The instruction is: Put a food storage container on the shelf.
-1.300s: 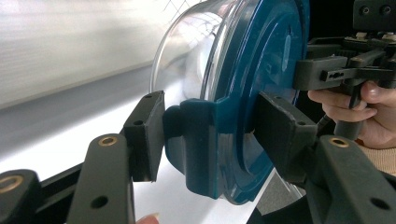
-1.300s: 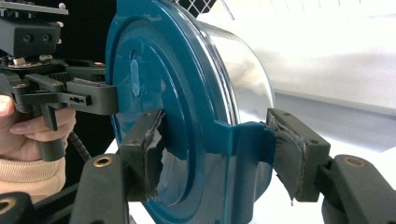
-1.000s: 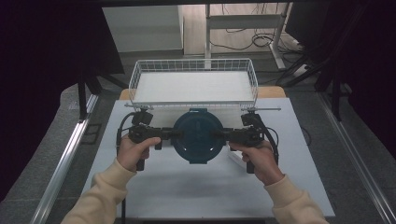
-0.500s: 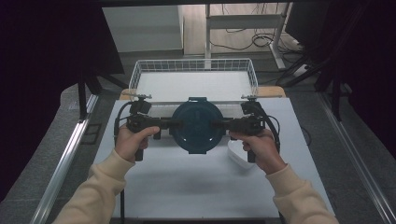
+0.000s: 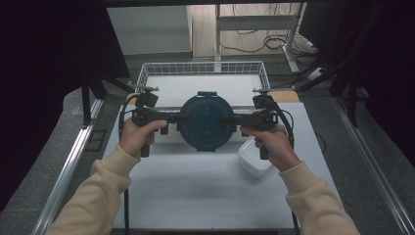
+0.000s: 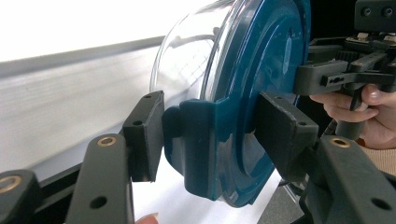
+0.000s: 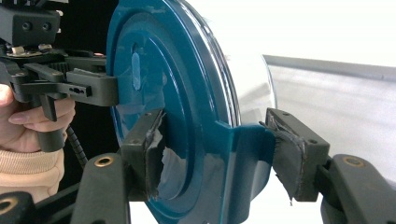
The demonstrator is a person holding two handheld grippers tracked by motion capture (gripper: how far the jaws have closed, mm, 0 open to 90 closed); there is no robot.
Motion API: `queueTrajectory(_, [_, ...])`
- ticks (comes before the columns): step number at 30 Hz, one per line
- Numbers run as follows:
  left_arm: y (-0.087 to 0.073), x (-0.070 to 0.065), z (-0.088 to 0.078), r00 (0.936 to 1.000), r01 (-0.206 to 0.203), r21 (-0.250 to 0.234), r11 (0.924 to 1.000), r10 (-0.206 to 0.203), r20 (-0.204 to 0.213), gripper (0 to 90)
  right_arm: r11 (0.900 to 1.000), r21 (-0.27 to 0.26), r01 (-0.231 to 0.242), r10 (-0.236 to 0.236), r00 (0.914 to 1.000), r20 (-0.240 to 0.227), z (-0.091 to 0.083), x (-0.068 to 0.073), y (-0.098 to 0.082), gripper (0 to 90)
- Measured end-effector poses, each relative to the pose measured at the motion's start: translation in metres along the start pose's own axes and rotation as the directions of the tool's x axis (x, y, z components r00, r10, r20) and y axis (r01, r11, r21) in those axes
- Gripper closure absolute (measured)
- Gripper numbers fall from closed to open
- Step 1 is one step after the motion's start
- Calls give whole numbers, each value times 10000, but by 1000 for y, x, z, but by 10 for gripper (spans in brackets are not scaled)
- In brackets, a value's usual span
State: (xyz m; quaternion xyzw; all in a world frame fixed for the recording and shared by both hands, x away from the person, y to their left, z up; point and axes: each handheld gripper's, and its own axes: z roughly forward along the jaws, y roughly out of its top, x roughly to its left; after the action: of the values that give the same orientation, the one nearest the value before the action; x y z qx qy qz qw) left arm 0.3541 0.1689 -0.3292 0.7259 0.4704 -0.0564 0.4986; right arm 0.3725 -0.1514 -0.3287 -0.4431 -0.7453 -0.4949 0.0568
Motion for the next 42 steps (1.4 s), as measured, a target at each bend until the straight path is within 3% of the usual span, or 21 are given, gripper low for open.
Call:
queueTrajectory(18, [38, -7, -8, 9996, -245, -134, 9996, 243, -118, 439, 9994, -131, 321, -322, 9995, -76, -8, 2, 39, 393])
queueTrajectory(42, [81, 14, -8, 9999, 118, -303, 9995, -119, -26, 439, 9988, 49, 478, -477, 9987, -198, 4, -9, 92, 399])
